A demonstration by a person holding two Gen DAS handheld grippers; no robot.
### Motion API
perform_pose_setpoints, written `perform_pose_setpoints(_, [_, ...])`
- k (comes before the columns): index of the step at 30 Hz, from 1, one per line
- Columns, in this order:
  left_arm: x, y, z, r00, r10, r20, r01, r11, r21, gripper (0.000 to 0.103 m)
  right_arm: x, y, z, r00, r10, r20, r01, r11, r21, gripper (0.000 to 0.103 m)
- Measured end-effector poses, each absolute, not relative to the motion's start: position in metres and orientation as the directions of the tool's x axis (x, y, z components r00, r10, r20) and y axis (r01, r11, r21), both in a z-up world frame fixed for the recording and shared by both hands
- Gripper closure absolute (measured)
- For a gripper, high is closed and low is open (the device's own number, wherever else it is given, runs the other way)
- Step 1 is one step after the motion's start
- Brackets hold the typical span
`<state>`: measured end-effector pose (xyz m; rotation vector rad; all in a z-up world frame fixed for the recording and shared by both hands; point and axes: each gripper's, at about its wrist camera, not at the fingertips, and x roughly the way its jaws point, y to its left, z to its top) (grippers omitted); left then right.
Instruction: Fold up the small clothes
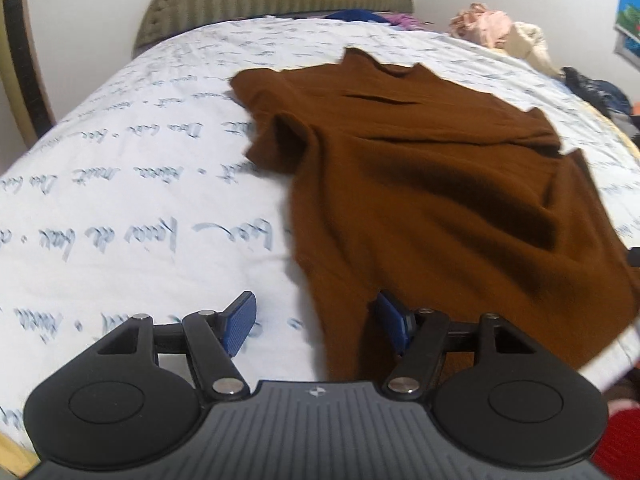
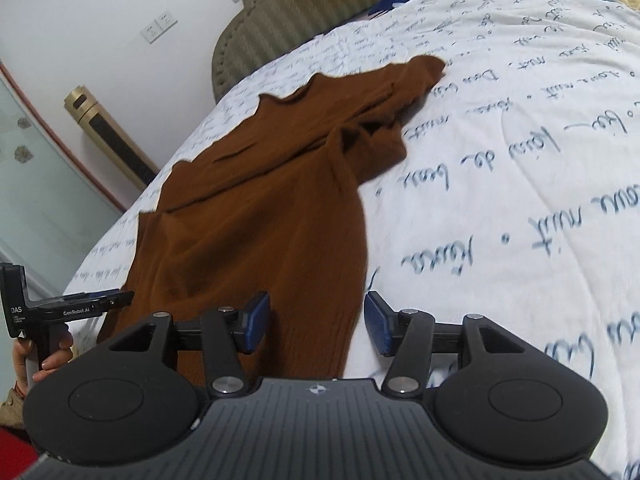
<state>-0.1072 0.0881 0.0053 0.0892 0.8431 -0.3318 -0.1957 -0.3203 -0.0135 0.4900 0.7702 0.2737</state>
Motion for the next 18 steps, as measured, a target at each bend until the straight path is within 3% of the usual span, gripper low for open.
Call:
perform_pose_setpoints(7, [-0.128, 0.06, 0.002, 0.612, -0.29, -0.736, 0.416, 0.909, -0.012, 0.038, -0.206, -0.276, -0.011, 0.67, 0.394, -0.63, -0.155, 0.903, 0.4, 0.049])
perform_pose_setpoints(8, [-0.129, 0.06, 0.003, 0.611, -0.294, -0.735, 0.419, 0.908, -0.015, 0.042, -0.207, -0.271, -0.01, 0.672, 0.384, -0.633, -0.163, 0.911, 0.379, 0.05])
perform_pose_setpoints(9, [-0.129, 0.059, 0.003, 0.61, -0.297, -0.735, 0.418, 0.908, -0.02, 0.047, -0.207, -0.266, -0.01, 0.673, 0.372, -0.639, -0.174, 0.92, 0.352, 0.058])
perform_pose_setpoints(11, [-0.129, 0.058, 0.004, 0.595, -0.319, -0.737, 0.426, 0.903, -0.047, 0.075, -0.206, -0.26, -0.009, 0.672, 0.359, -0.648, -0.185, 0.928, 0.322, 0.074])
perform_pose_setpoints(13, [-0.13, 0.057, 0.008, 0.584, -0.333, -0.74, 0.436, 0.898, -0.06, 0.092, -0.205, -0.26, -0.008, 0.667, 0.378, -0.642, -0.193, 0.92, 0.34, 0.083])
perform_pose_setpoints(18, [-0.144, 0.049, 0.028, 0.631, -0.337, -0.698, 0.46, 0.888, -0.013, 0.096, -0.204, -0.265, 0.006, 0.674, 0.438, -0.595, -0.225, 0.889, 0.399, 0.084])
